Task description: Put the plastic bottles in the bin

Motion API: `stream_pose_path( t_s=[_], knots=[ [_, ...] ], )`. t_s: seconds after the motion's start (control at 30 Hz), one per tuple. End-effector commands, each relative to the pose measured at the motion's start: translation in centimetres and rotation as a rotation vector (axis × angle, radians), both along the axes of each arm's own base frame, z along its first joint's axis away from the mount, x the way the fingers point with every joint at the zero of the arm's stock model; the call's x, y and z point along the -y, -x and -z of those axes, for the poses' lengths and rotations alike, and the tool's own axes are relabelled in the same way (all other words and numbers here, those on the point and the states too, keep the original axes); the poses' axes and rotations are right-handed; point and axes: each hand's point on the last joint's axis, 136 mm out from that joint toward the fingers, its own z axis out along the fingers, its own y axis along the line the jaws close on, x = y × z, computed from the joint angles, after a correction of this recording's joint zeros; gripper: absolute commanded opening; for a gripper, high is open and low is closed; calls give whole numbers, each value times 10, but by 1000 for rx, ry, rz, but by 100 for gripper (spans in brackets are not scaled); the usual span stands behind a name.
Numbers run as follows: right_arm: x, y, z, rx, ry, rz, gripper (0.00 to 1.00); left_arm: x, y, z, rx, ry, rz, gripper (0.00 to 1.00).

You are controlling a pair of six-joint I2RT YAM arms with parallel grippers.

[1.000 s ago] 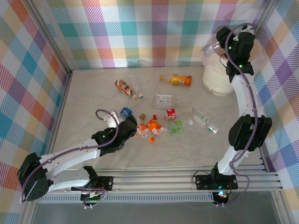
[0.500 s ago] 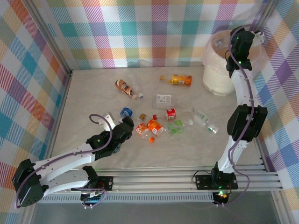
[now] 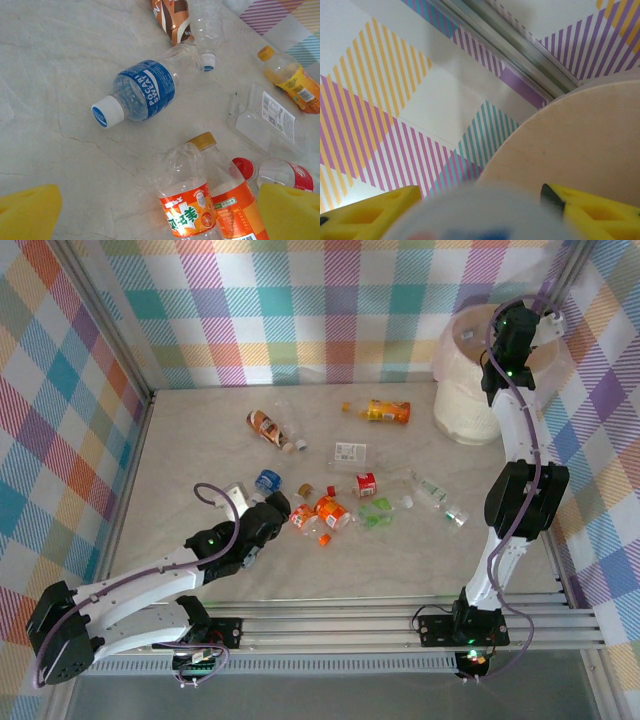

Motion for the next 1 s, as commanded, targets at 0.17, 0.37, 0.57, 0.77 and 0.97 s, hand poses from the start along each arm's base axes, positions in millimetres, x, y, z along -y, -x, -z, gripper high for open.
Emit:
stream_pose_path(
  t_s=[0.17, 0.37, 0.57, 0.77, 0.97],
  knots=[
    [-10, 10, -5, 12, 18, -35, 75, 7, -6, 4, -32, -19, 29, 100],
    [-34, 2, -10, -25, 96, -188, 81, 12, -7, 6, -56, -26, 46, 100],
    [-48, 14, -27, -51, 187, -270, 87, 19, -10, 9, -78, -12, 72, 100],
    [-75, 43, -49, -53, 324, -407, 93, 30, -15, 18, -130, 5, 88, 100],
    [-113, 98, -50, -75, 427, -598, 100, 31, -26, 14, -173, -2, 71, 100]
  ],
)
